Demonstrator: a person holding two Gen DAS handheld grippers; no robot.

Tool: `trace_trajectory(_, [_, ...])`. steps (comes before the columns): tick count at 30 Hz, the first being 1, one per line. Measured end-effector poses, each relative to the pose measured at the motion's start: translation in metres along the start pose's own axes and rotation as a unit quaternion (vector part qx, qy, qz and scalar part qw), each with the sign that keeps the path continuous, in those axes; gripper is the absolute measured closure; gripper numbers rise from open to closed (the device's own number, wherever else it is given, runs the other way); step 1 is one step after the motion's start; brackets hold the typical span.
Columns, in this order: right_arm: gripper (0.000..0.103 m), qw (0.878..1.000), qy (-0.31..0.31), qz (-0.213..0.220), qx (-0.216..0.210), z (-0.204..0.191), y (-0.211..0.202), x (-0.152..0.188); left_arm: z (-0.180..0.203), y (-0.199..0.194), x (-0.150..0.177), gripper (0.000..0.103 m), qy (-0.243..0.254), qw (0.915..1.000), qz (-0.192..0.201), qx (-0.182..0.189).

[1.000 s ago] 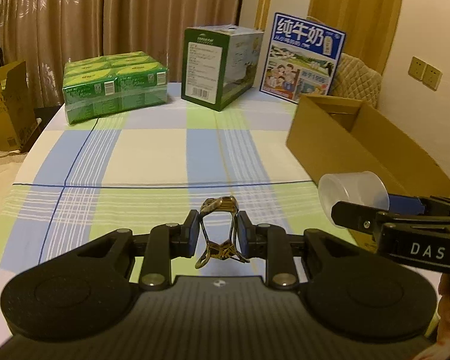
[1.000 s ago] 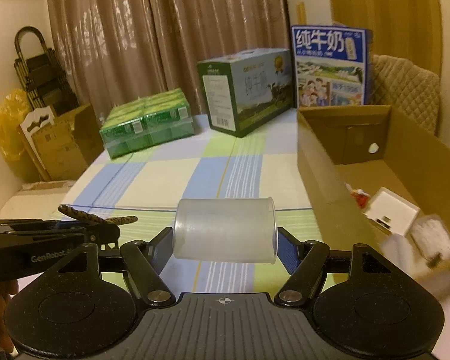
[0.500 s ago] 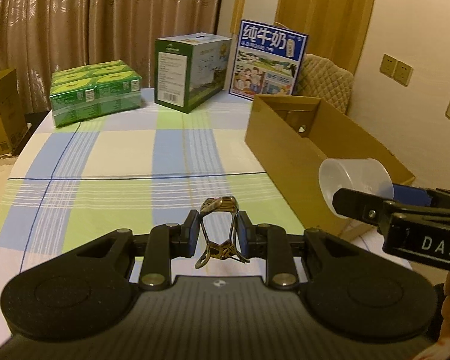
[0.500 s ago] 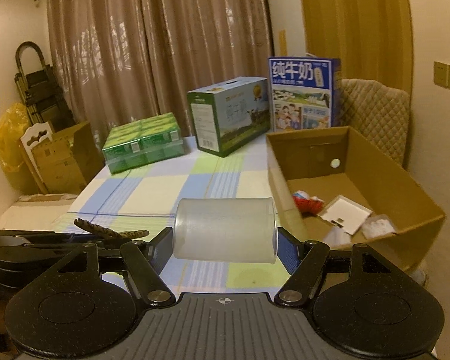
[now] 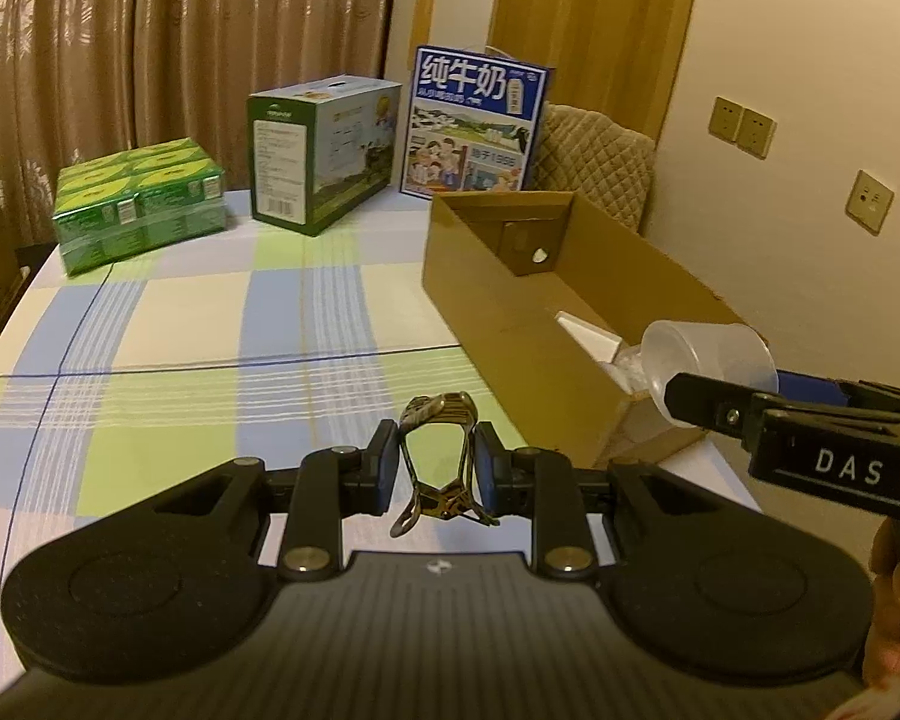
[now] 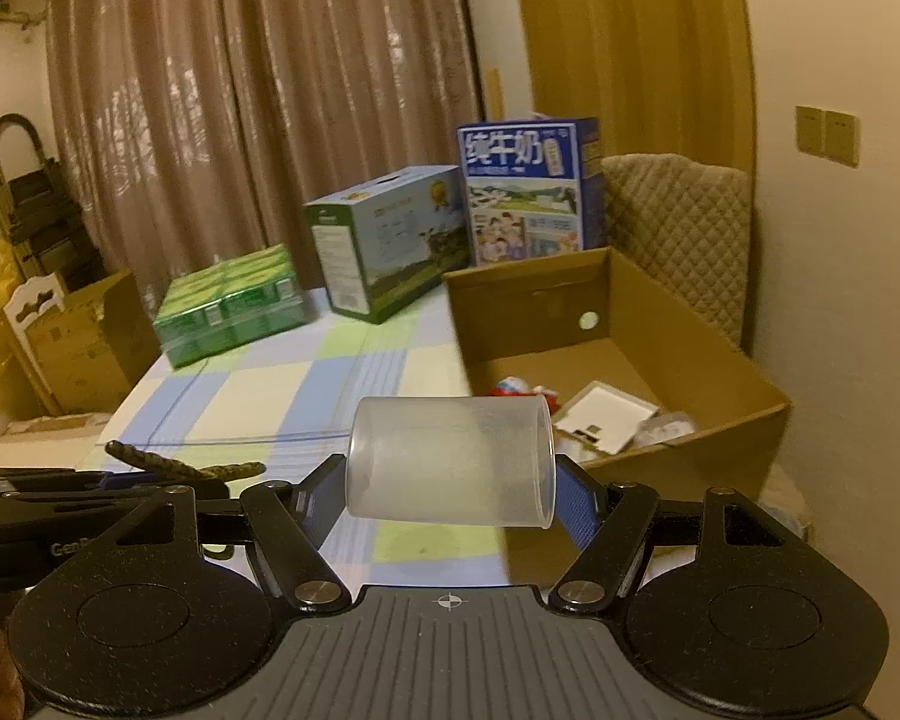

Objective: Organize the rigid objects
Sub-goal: 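Carry the cup and wire stand over the cardboard box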

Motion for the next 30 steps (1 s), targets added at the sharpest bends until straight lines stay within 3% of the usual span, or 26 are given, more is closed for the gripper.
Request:
trace_trajectory(16, [0.035,0.997,0.022,0.020,0.064,0.081,-0.026,-0.019,0.072,0.008,-0.019,0.081,0.026,0.9979,0.007,0.058])
trace_trajectory(30, [0.035,0.996,0.029,0.023,0.082,0.115,-0.022,-0.033,0.110,0.023,-0.029,0.081,0.047,0.9951,0.007,0.087])
Point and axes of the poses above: each gripper's, at about its wrist camera, not at the fingertips, and y roughly the way its jaws point, z to its right, x to its underside, the point moved 7 cm from there along y, roughly the way its jaws point, and after that the axes turned 9 degrees about z, right-handed, at the moved point
